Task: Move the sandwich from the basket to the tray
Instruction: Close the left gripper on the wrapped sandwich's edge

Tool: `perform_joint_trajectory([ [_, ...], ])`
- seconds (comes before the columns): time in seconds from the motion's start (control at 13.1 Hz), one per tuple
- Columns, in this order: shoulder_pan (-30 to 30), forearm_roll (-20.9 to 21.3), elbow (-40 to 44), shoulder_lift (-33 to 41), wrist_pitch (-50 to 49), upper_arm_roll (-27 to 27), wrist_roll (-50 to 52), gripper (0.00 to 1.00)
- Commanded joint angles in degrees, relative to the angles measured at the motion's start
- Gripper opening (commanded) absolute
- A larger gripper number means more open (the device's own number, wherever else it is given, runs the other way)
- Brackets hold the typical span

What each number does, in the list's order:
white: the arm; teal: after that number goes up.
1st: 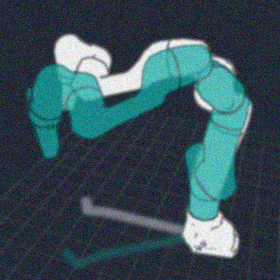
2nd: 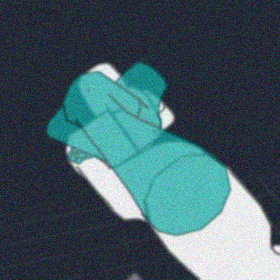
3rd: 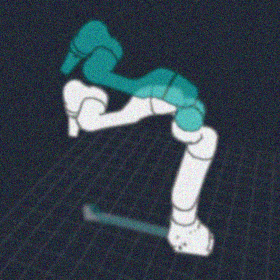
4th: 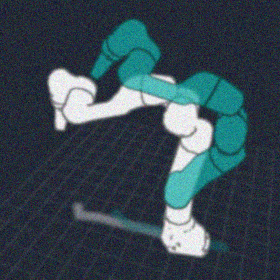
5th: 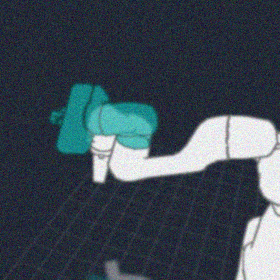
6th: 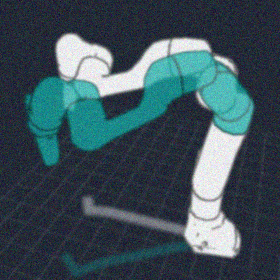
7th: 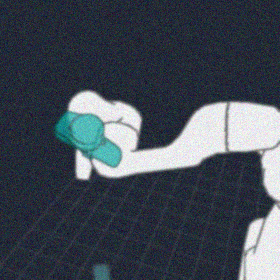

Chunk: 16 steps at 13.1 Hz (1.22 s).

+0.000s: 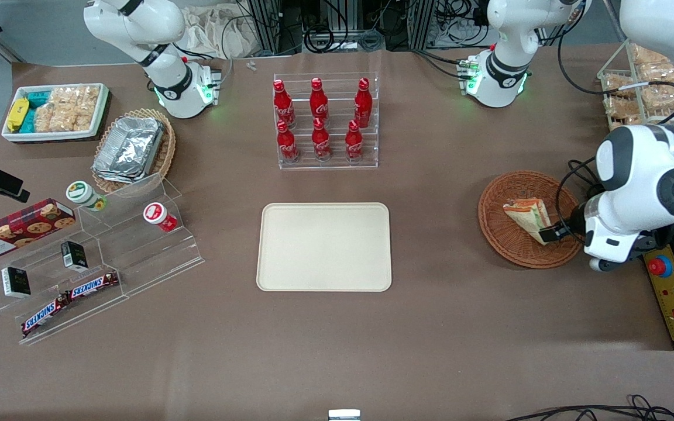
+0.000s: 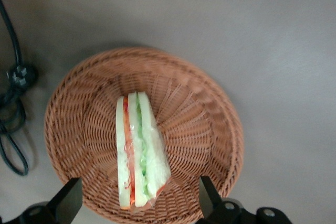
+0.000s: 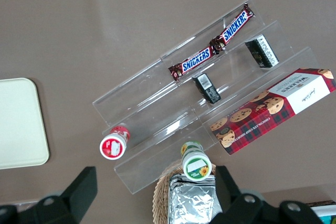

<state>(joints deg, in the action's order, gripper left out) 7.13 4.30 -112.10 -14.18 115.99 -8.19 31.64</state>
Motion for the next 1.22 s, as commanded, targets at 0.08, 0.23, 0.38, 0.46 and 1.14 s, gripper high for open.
perform_joint_trajectory([
  [0.08, 0.1, 0.3, -5.8, 1.0, 3.7, -0.2, 8.5, 1.00],
  [0.23, 0.1, 0.4, -9.4, 1.2, 7.0, -0.2, 10.9, 1.00],
  [0.38, 0.2, 0.4, -12.0, 1.0, 7.6, -0.2, 11.2, 1.00],
  [0.46, 0.2, 0.4, -12.7, 1.0, 8.6, -0.1, 11.2, 1.00],
  [1.14, 0.2, 0.6, -12.3, -3.5, 15.0, -0.2, 21.1, 0.91],
])
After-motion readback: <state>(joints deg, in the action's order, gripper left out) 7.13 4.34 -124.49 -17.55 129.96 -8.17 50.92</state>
